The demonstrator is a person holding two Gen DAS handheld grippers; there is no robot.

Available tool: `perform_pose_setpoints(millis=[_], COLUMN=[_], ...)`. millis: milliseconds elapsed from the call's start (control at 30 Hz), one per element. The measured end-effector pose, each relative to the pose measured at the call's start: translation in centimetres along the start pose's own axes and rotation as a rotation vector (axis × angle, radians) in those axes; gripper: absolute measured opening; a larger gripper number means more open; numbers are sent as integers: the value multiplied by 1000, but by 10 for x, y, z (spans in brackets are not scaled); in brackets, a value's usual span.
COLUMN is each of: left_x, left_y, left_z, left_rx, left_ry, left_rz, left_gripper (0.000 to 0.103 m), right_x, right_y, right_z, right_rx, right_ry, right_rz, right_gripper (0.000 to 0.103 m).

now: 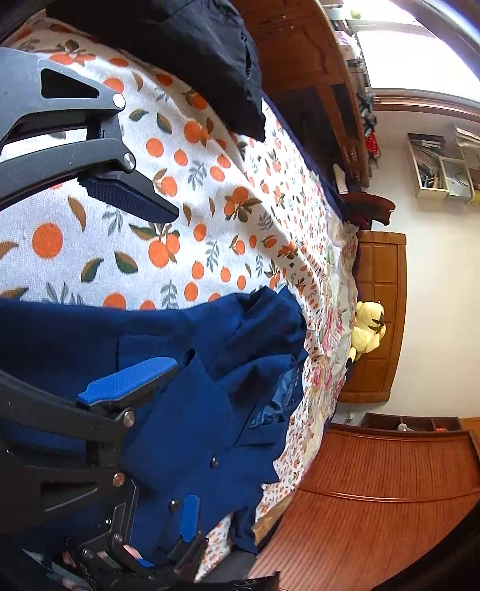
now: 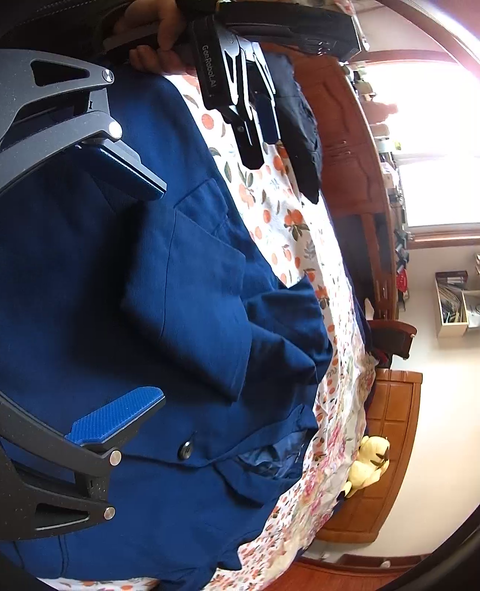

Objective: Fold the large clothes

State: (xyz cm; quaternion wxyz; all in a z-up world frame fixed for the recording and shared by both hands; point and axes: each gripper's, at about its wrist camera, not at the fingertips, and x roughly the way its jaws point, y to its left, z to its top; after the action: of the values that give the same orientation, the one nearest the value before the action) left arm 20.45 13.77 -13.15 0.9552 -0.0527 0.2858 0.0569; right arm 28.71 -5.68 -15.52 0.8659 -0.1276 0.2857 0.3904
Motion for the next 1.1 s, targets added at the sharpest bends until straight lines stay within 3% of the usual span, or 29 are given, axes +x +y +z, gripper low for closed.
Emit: perform_pose_setpoints(millis=[233, 333, 433, 500, 767, 933, 1100], left_x=[0, -1, -2, -2, -8, -12, -19], left_y=[5, 6, 5, 3, -5, -2, -4], left_z=[-3, -4, -4, -4, -4, -2, -1], left_rx=[-11, -16, -9, -4, 23, -9, -20], left_ry=[1, 0, -5, -8, -36, -41, -59], left_rz=[-30, -34, -30, -21, 8, -15, -34], left_gripper=[76, 76, 76, 76, 76, 76, 76], right_x=[23, 32, 32, 27, -39, -99, -115], right_y=[12, 7, 1, -7, -47, -67, -84], right_z=[5, 6, 10, 12, 29, 17, -15], right_rx=[-64, -59, -44, -39, 109, 167, 247], right_ry=[84, 128, 125, 104, -80, -179, -133], right_rz=[34, 27, -1, -61, -98, -191, -246], right_gripper=[95, 80, 49, 12, 6, 6, 6])
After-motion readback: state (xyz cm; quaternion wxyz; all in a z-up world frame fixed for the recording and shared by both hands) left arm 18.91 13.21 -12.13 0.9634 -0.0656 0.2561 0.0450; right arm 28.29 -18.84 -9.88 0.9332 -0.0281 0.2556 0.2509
